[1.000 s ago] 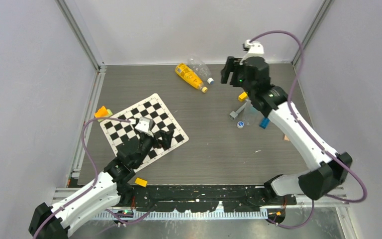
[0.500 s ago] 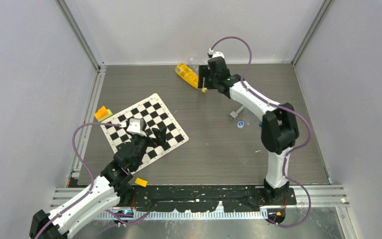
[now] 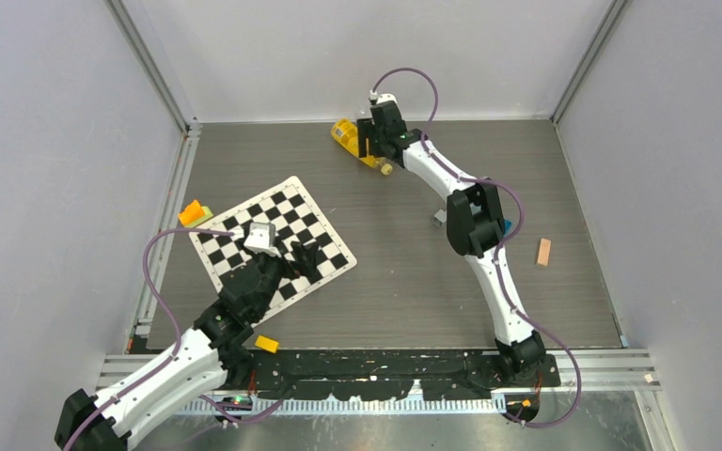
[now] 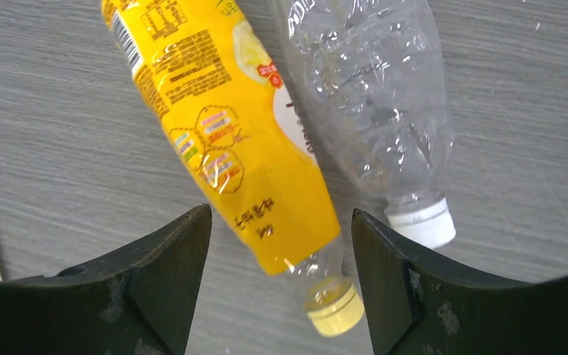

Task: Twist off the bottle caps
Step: Pick up the plastic bottle from the corner of the board.

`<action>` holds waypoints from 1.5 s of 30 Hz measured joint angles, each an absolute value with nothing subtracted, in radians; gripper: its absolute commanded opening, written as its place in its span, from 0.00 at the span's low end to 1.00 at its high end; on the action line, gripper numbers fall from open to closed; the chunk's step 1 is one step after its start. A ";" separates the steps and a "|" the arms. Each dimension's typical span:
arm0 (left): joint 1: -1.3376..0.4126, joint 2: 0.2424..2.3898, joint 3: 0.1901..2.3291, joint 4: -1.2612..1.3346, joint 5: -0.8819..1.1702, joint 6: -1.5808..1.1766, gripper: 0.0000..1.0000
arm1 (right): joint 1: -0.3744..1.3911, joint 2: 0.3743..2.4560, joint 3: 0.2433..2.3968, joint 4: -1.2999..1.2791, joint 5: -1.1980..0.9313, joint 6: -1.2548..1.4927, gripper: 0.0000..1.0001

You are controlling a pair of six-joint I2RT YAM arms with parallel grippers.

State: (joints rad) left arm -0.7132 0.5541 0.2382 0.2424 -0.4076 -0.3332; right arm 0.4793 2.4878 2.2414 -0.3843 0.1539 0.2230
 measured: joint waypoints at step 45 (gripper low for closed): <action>-0.713 0.388 0.257 0.082 -0.382 -0.360 1.00 | 0.672 1.995 1.382 -0.278 0.173 0.169 0.65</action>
